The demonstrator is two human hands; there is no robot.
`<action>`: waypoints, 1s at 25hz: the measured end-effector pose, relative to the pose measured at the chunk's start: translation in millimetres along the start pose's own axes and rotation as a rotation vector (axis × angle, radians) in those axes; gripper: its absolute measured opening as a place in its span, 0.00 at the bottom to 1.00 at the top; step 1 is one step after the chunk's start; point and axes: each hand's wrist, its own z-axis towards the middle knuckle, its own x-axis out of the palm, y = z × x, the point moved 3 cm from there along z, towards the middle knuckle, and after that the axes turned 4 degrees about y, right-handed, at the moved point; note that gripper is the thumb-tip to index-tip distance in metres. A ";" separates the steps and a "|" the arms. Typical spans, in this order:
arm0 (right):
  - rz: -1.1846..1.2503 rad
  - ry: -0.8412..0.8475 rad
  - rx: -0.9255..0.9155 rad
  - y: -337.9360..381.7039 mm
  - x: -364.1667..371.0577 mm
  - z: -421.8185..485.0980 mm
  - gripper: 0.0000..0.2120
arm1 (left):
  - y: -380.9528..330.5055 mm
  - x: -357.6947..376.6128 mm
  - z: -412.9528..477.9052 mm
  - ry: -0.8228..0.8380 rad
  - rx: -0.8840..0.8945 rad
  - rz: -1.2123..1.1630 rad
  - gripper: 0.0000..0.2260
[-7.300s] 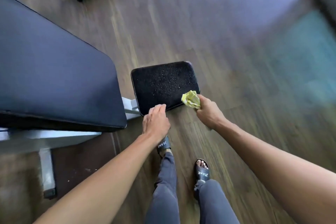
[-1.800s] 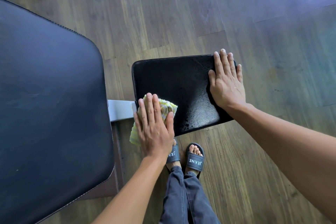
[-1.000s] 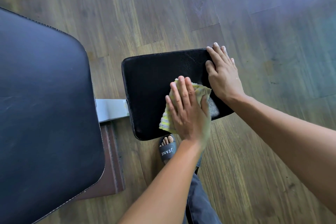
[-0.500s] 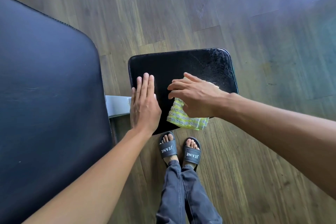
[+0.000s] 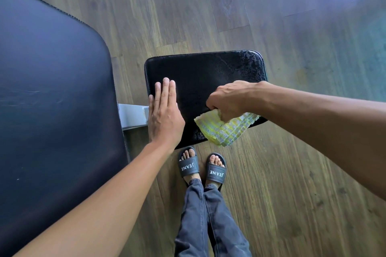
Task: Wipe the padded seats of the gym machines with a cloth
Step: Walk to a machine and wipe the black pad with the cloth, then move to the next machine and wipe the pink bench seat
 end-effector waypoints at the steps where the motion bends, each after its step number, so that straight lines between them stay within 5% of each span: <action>1: 0.034 0.044 0.015 -0.9 3.2 -1.5 0.09 | -0.3 -0.8 -0.2 0.010 -0.005 0.000 0.27; 6: 0.471 0.079 0.006 -4.4 7.4 -26.0 0.04 | -4.3 -14.8 1.9 0.135 -0.013 -0.002 0.27; 14: 1.915 -0.206 -0.100 1.5 4.5 -118.6 0.12 | -41.6 -103.1 6.7 0.254 0.010 -0.062 0.24; 21: 2.299 -0.401 -0.423 21.0 -30.0 -233.0 0.15 | -119.4 -197.4 -12.5 0.187 0.188 -0.015 0.25; 25: 2.273 -0.693 -0.278 24.8 -39.9 -290.9 0.16 | -161.3 -249.0 -32.1 0.184 0.333 0.018 0.25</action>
